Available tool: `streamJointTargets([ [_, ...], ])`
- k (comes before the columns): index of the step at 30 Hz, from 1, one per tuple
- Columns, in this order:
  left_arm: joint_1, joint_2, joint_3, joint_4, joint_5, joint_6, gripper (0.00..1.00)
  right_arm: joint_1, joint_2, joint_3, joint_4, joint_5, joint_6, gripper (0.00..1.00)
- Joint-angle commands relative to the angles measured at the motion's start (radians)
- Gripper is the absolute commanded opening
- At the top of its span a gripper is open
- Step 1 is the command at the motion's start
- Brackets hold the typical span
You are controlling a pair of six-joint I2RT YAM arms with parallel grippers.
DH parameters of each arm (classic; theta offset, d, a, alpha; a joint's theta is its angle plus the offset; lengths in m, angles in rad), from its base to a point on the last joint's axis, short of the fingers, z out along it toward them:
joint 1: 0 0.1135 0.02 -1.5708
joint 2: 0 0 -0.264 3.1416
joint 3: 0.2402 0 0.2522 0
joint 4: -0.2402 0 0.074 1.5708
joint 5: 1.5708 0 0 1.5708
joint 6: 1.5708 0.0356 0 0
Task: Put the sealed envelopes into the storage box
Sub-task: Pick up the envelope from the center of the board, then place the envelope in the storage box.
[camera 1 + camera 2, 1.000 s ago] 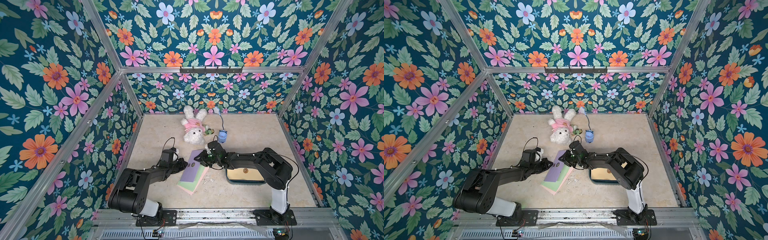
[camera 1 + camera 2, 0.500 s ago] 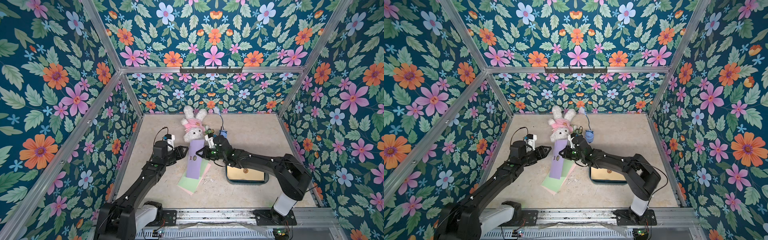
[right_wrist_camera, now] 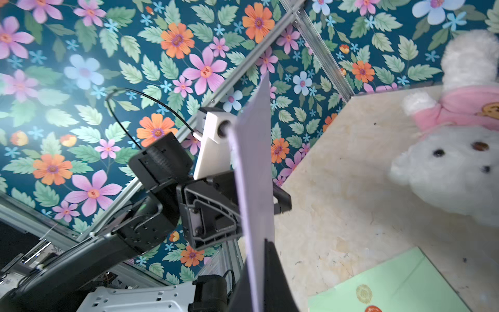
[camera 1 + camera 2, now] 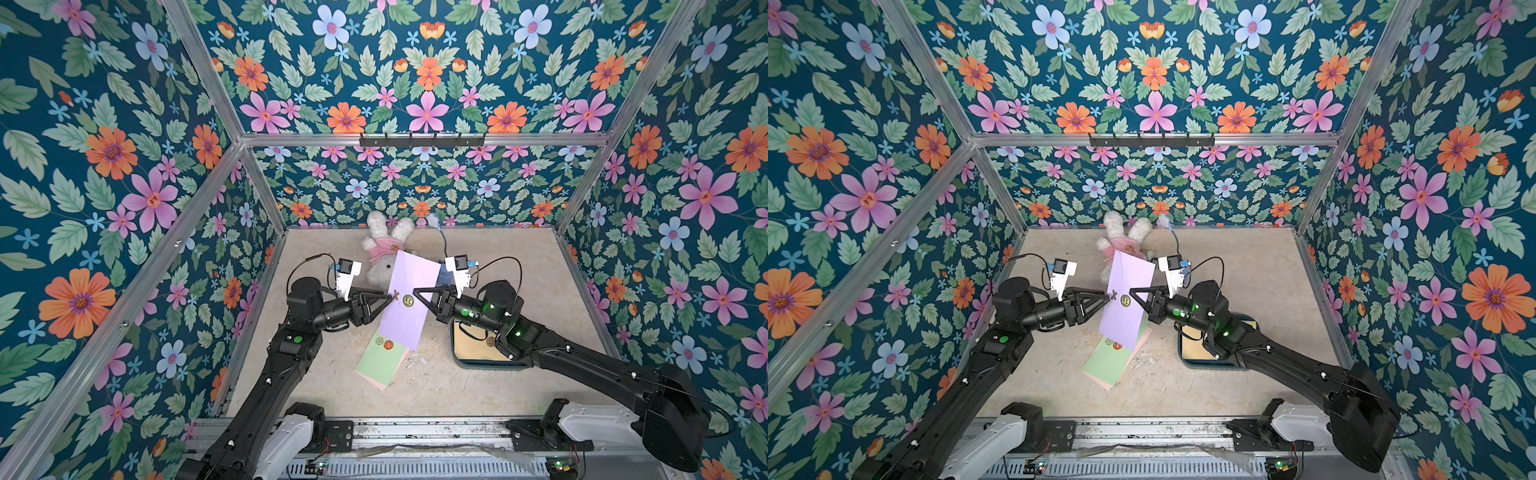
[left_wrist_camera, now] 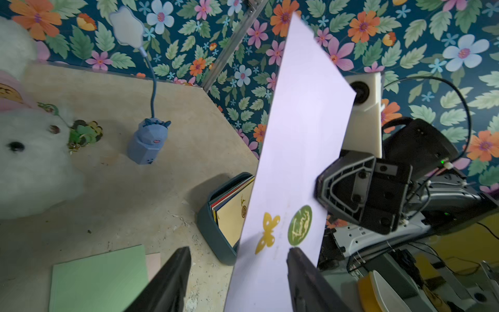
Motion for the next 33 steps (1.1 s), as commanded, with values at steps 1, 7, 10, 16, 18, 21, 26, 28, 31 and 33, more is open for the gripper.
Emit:
streamJointTargets([
  [1,-0.006,-0.004,-0.016,0.098,0.13,-0.058,0.64,0.001,-0.004,-0.004,0.106,-0.06,0.009,0.0],
  [7,-0.015,-0.017,-0.017,0.157,0.157,-0.116,0.5,0.0,0.016,-0.003,0.128,-0.092,0.02,0.0],
  [10,-0.014,-0.013,-0.016,0.221,0.169,-0.176,0.22,-0.001,0.025,0.0,0.123,-0.092,0.018,0.0],
  [16,-0.015,0.06,0.102,-0.052,0.12,0.034,0.0,-0.069,-0.006,0.026,-0.029,-0.089,-0.042,0.31],
  [18,-0.03,0.103,0.172,-0.203,0.057,0.16,0.0,-0.147,-0.048,0.003,-0.087,-0.079,-0.059,0.35],
  [21,-0.09,0.196,0.292,-0.383,-0.05,0.334,0.0,-0.319,-0.123,-0.075,-0.14,-0.053,-0.034,0.37],
  [26,-0.322,0.421,0.538,-0.58,-0.301,0.523,0.0,-0.628,-0.206,-0.136,-0.375,0.103,0.008,0.37],
  [28,-0.425,0.543,0.661,-0.668,-0.39,0.604,0.0,-0.748,-0.226,-0.16,-0.446,0.144,0.011,0.37],
  [31,-0.546,0.733,0.865,-0.819,-0.472,0.723,0.0,-0.894,-0.237,-0.203,-0.48,0.128,0.019,0.37],
  [33,-0.605,0.849,0.998,-0.912,-0.518,0.804,0.0,-0.977,-0.23,-0.229,-0.479,0.089,0.03,0.37],
])
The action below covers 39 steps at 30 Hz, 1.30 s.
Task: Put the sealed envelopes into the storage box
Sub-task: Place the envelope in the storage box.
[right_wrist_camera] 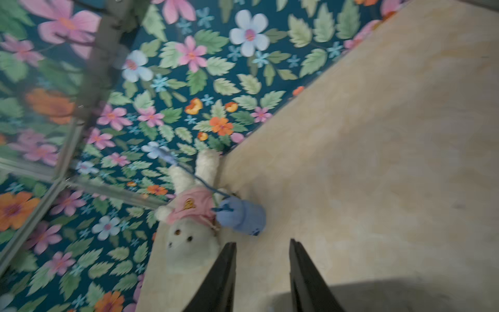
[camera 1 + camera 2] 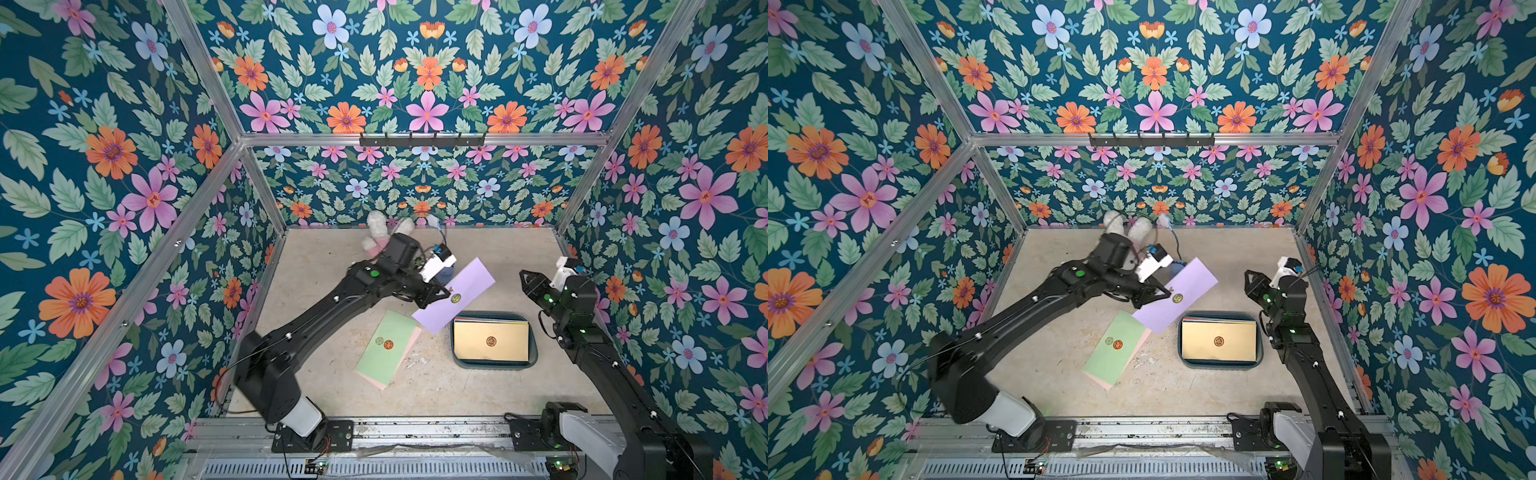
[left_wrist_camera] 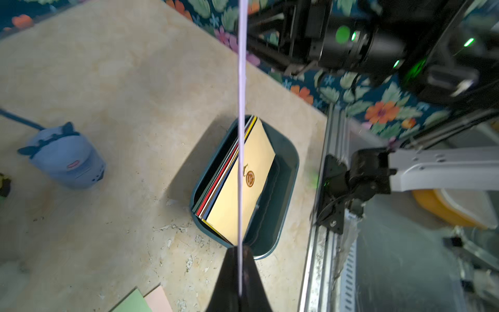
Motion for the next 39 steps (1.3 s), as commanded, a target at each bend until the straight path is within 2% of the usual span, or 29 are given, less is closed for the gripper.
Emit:
streamJointTargets([
  [1,-0.08,0.145,0.177,-0.242,-0.141,0.222,0.0,-0.108,0.008,-0.032,-0.046,-0.031,0.02,0.37],
  [6,-0.141,0.382,0.488,-0.409,-0.123,0.328,0.0,-0.177,0.046,-0.048,-0.046,-0.026,0.002,0.37],
  [13,-0.187,0.585,0.735,-0.494,-0.069,0.371,0.0,-0.193,0.064,-0.042,-0.046,-0.036,-0.006,0.37],
  [21,-0.219,0.638,0.731,-0.484,-0.088,0.373,0.0,-0.193,0.053,-0.059,-0.047,-0.035,-0.013,0.37],
  [29,-0.244,0.682,0.74,-0.533,-0.185,0.382,0.0,-0.193,0.067,-0.067,-0.036,-0.046,-0.011,0.37],
  [30,-0.245,0.684,0.741,-0.533,-0.192,0.377,0.02,-0.193,0.069,-0.067,-0.036,-0.048,-0.011,0.37],
  [34,-0.247,0.68,0.743,-0.527,-0.208,0.36,0.29,-0.192,0.077,-0.064,-0.031,-0.056,-0.01,0.37],
  [39,-0.247,0.609,0.682,-0.41,-0.284,0.31,0.44,-0.193,0.086,-0.058,-0.035,-0.065,-0.008,0.37],
])
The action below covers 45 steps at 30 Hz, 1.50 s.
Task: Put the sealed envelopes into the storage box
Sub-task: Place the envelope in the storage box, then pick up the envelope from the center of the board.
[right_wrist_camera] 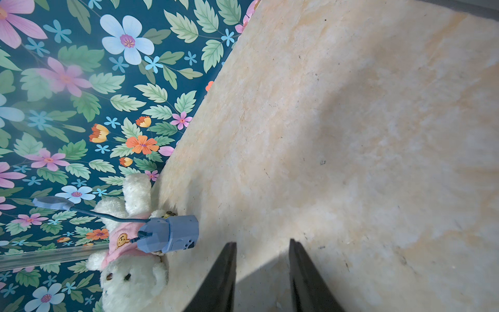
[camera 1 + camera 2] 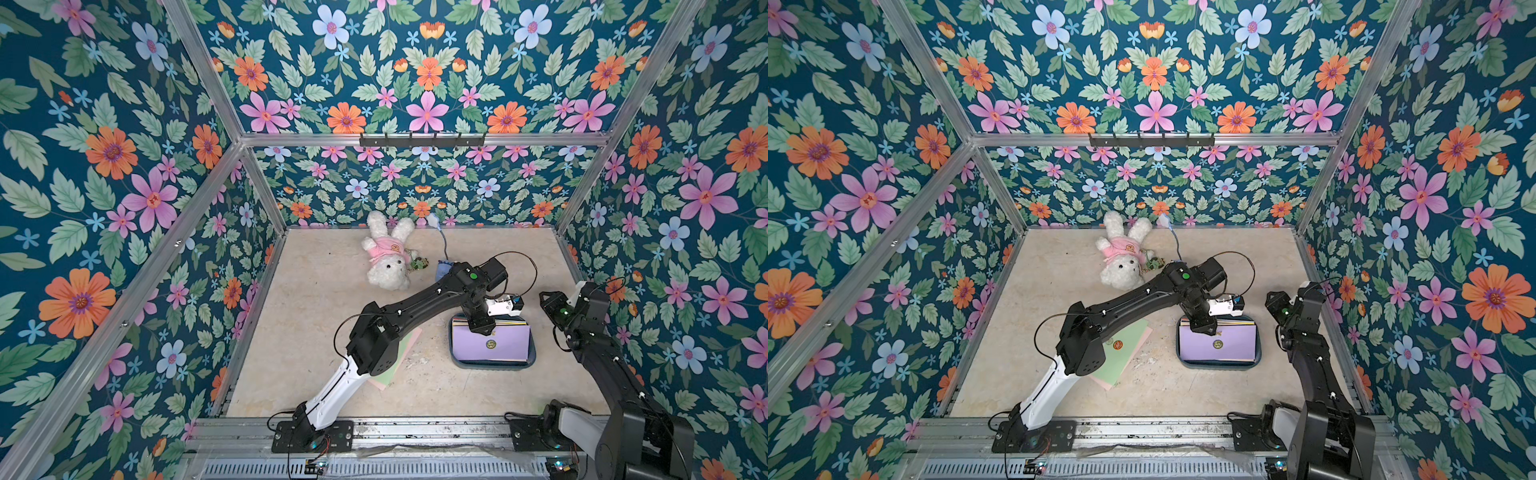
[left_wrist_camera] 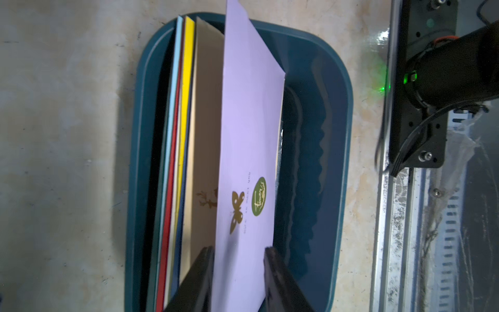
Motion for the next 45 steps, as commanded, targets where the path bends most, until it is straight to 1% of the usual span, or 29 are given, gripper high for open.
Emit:
streamJointTargets([
  [1,0.0,-0.068,-0.061,0.111,-0.065,-0.038,0.45,0.0,0.003,0.007,0.017,-0.015,-0.011,0.37],
  [3,0.003,-0.115,-0.118,0.184,-0.097,-0.056,0.46,0.0,0.003,0.008,0.015,-0.017,-0.011,0.37],
  [5,0.011,-0.162,-0.174,0.266,-0.105,-0.082,0.46,0.0,0.004,0.01,0.011,-0.026,-0.014,0.37],
  [9,0.048,-0.263,-0.316,0.411,-0.106,-0.185,0.44,0.013,0.021,0.021,-0.004,-0.081,-0.006,0.35],
  [11,0.07,-0.331,-0.429,0.501,-0.101,-0.245,0.42,0.045,0.035,0.043,-0.045,-0.088,-0.018,0.32],
  [15,0.134,-0.521,-0.741,0.734,-0.086,-0.383,0.42,0.149,0.055,0.081,-0.132,-0.046,-0.063,0.3],
  [17,0.192,-0.617,-0.901,0.847,-0.088,-0.466,0.42,0.183,0.059,0.08,-0.15,-0.034,-0.057,0.28],
  [19,0.269,-0.709,-1.059,0.95,-0.091,-0.559,0.42,0.216,0.061,0.08,-0.179,-0.016,-0.047,0.27],
  [21,0.334,-0.775,-1.167,1.004,-0.083,-0.622,0.42,0.25,0.061,0.08,-0.213,0.0,-0.046,0.26],
  [23,0.377,-0.829,-1.244,1.027,-0.09,-0.65,0.43,0.275,0.05,0.077,-0.244,0.015,-0.051,0.26],
  [25,0.403,-0.872,-1.298,1.033,-0.094,-0.656,0.43,0.281,0.036,0.067,-0.265,0.017,-0.051,0.26],
  [28,0.416,-0.909,-1.348,1.044,-0.092,-0.657,0.43,0.282,0.014,0.039,-0.267,0.031,-0.051,0.26],
  [30,0.421,-0.918,-1.363,1.045,-0.09,-0.657,0.43,0.282,0.013,0.028,-0.268,0.037,-0.054,0.26],
  [33,0.444,-0.927,-1.379,1.058,-0.046,-0.68,0.43,0.282,0.016,0.019,-0.274,0.032,-0.058,0.26],
  [35,0.449,-0.934,-1.389,1.07,-0.04,-0.685,0.43,0.282,0.022,0.02,-0.284,0.033,-0.067,0.26],
  [38,0.452,-0.935,-1.383,1.045,-0.066,-0.677,0.43,0.282,0.018,0.036,-0.311,0.024,-0.077,0.26],
  [41,0.459,-0.951,-1.392,1.041,-0.097,-0.684,0.44,0.283,-0.018,0.061,-0.319,0.016,-0.07,0.26],
  [45,0.5,-0.956,-1.428,1.05,-0.163,-0.752,0.45,0.291,-0.072,0.1,-0.321,-0.025,-0.016,0.27],
])
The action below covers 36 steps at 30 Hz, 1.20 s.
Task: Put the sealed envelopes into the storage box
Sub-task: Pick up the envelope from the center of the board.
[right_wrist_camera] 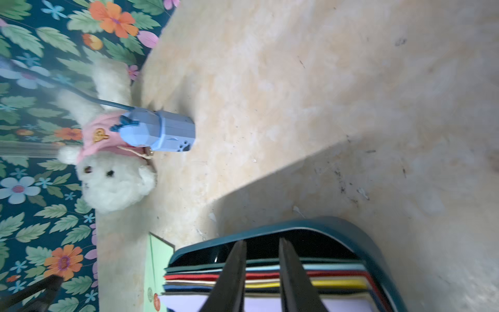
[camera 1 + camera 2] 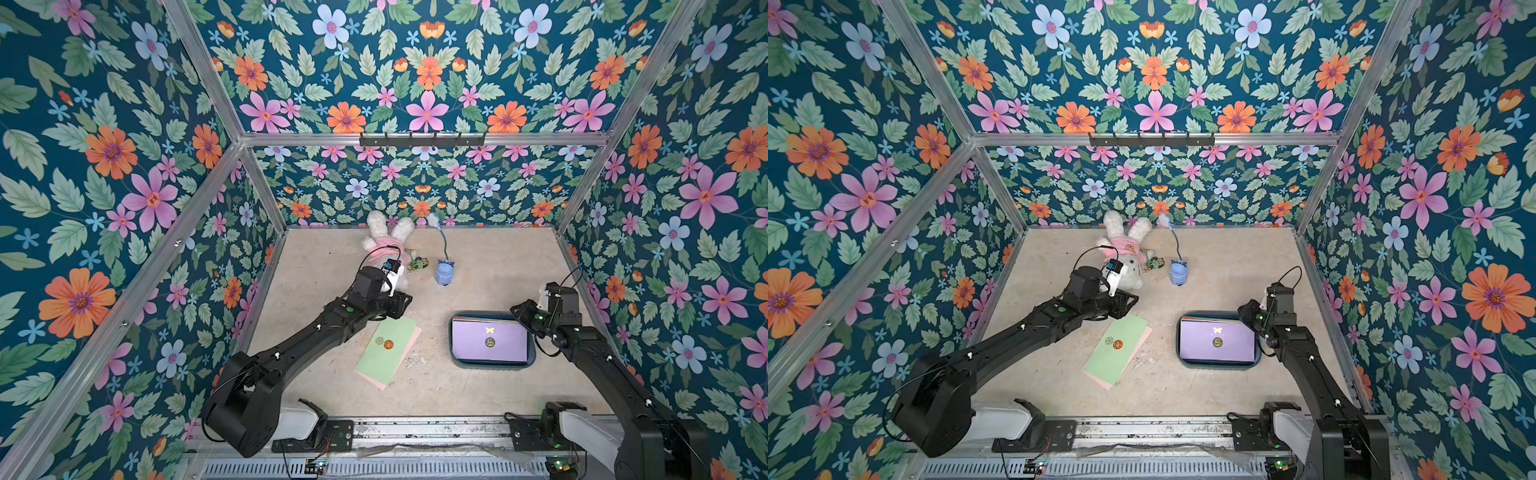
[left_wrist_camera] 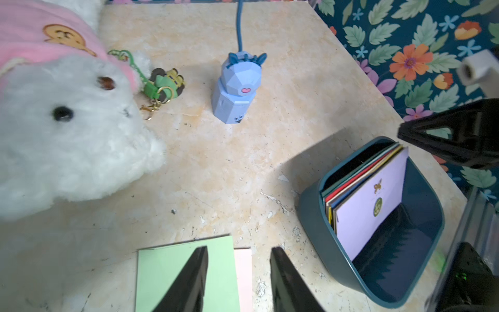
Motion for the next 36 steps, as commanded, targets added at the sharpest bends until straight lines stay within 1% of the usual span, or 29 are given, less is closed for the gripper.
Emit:
streamJointTargets([
  [1,0.039,0.001,-0.034,0.016,-0.058,-0.077,0.45,0.025,-0.028,0.034,-0.012,-0.038,0.057,0.27],
  [2,0.056,0.0,-0.053,0.027,-0.05,-0.1,0.45,0.054,-0.032,0.044,-0.017,-0.034,0.071,0.27],
  [3,0.078,-0.005,-0.077,0.045,-0.036,-0.128,0.45,0.105,-0.036,0.054,-0.019,-0.015,0.092,0.27],
  [6,0.132,-0.019,-0.155,0.111,0.018,-0.194,0.45,0.297,-0.022,0.069,0.02,0.059,0.175,0.28],
  [8,0.152,-0.024,-0.182,0.108,0.012,-0.223,0.44,0.424,0.015,0.074,0.07,0.097,0.236,0.29],
  [10,0.165,-0.025,-0.203,0.098,0.007,-0.243,0.43,0.558,0.086,0.104,0.114,0.137,0.272,0.31],
  [12,0.179,-0.029,-0.234,0.11,0.026,-0.263,0.4,0.666,0.17,0.145,0.148,0.175,0.298,0.32],
  [14,0.192,-0.029,-0.265,0.128,0.051,-0.289,0.35,0.746,0.265,0.19,0.187,0.185,0.318,0.33],
  [16,0.2,-0.029,-0.292,0.148,0.078,-0.303,0.27,0.811,0.376,0.252,0.222,0.174,0.327,0.34],
  [18,0.202,-0.032,-0.311,0.157,0.085,-0.315,0.23,0.855,0.474,0.324,0.227,0.18,0.322,0.35],
  [20,0.202,-0.033,-0.326,0.153,0.086,-0.319,0.23,0.886,0.566,0.391,0.216,0.192,0.314,0.36],
  [22,0.202,-0.019,-0.337,0.148,0.089,-0.32,0.21,0.892,0.666,0.453,0.191,0.182,0.328,0.36],
  [25,0.202,-0.001,-0.352,0.152,0.094,-0.321,0.19,0.898,0.75,0.497,0.178,0.177,0.341,0.36],
  [30,0.202,-0.002,-0.359,0.14,0.059,-0.314,0.18,0.901,0.803,0.509,0.158,0.187,0.335,0.37],
  [36,0.202,0.039,-0.361,0.148,0.068,-0.317,0.17,0.901,0.826,0.49,0.139,0.185,0.344,0.38],
])
